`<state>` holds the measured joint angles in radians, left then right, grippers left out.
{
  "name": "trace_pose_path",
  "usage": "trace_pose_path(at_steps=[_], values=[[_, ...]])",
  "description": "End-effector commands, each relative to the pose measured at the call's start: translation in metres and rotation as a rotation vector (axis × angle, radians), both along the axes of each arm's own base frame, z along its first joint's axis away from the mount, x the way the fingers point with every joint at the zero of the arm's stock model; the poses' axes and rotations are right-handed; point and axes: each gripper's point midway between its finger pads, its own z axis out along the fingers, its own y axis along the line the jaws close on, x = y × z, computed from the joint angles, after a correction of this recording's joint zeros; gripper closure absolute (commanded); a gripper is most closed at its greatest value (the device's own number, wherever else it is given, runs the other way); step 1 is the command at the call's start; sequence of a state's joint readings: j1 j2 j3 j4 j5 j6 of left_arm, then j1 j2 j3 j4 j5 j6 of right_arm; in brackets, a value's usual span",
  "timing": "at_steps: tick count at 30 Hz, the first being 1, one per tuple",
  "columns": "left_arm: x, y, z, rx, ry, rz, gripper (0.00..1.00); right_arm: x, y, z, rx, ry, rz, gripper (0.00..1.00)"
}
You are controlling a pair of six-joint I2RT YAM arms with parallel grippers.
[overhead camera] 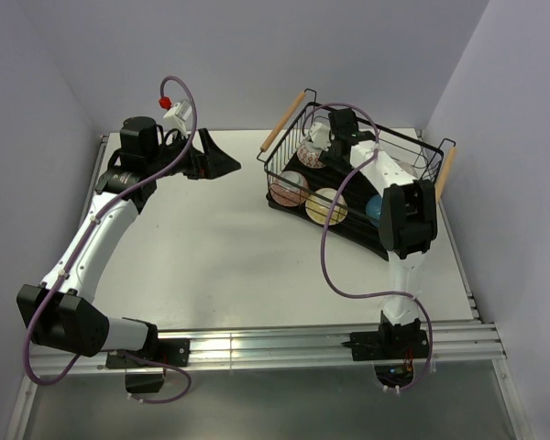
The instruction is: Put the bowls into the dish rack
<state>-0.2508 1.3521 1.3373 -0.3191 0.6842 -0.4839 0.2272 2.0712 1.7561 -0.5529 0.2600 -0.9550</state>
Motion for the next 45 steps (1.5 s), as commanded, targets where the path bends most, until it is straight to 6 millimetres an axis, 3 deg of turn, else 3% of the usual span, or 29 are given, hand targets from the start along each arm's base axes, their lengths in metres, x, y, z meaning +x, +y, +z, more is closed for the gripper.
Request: trace_pose_path(at_steps=[1,3,19,31,41,45], values=[[0.002,-0.001,0.011,-0.018,-0.044,-0.010,0.01,0.010,0.007,0.015,0.000,-0.062,0.000,0.50],[0.002,-0.001,0.011,-0.018,-0.044,-0.010,0.01,0.009,0.007,0.013,-0.001,-0.056,0.000,0.41],[0.003,-0.001,0.012,-0.026,-0.044,-0.009,0.01,0.006,0.006,0.016,-0.005,-0.053,-0.003,0.09],[0.003,0.001,0.015,-0.024,-0.053,-0.008,0.01,-0.002,0.011,0.020,0.020,-0.022,0.022,0.02],[0.003,0.002,0.015,-0.017,-0.052,-0.010,0.00,-0.015,0.017,0.013,0.048,0.058,0.050,0.00],[0.003,0.003,0.017,-0.015,-0.053,-0.004,0.00,-0.013,0.024,0.034,0.099,0.032,0.050,0.00]])
